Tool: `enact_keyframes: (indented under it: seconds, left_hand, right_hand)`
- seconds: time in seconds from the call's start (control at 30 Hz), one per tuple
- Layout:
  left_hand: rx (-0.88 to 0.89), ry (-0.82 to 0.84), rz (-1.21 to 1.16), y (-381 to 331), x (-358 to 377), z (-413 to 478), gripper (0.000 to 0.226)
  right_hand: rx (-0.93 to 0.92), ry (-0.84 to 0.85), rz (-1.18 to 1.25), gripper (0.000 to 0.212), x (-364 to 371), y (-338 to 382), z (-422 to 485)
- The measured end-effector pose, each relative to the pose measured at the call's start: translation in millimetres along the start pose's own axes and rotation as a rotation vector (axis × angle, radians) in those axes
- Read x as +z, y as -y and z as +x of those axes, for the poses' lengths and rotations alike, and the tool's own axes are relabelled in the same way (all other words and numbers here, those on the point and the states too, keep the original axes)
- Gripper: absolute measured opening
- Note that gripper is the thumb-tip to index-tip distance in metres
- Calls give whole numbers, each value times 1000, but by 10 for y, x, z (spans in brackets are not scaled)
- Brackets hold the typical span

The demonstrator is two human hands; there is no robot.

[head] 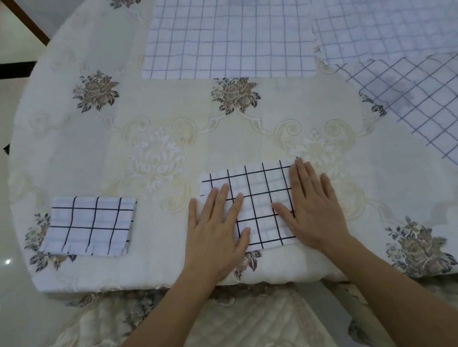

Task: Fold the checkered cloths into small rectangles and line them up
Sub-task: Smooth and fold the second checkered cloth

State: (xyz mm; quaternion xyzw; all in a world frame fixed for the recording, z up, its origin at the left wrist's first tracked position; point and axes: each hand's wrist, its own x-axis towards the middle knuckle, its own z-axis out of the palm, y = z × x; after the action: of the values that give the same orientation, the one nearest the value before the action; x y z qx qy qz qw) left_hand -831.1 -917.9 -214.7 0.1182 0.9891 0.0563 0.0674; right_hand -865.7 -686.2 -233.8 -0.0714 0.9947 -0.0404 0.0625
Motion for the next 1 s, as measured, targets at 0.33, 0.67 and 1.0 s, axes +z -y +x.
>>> enact_keyframes:
  seconds: [0.33,0.67,1.0]
  left_hand:
    - [-23,-118,-62,-251,98,432,46]
    - [-30,-46,8,-183,133,343,62]
    - [24,-26,8,-11,141,246,74]
  right_hand:
    - [-110,-35,64,81,45,300,222]
    - [69,-26,22,87,-100,-33,155]
    - [-42,-44,48,84,77,265,-271]
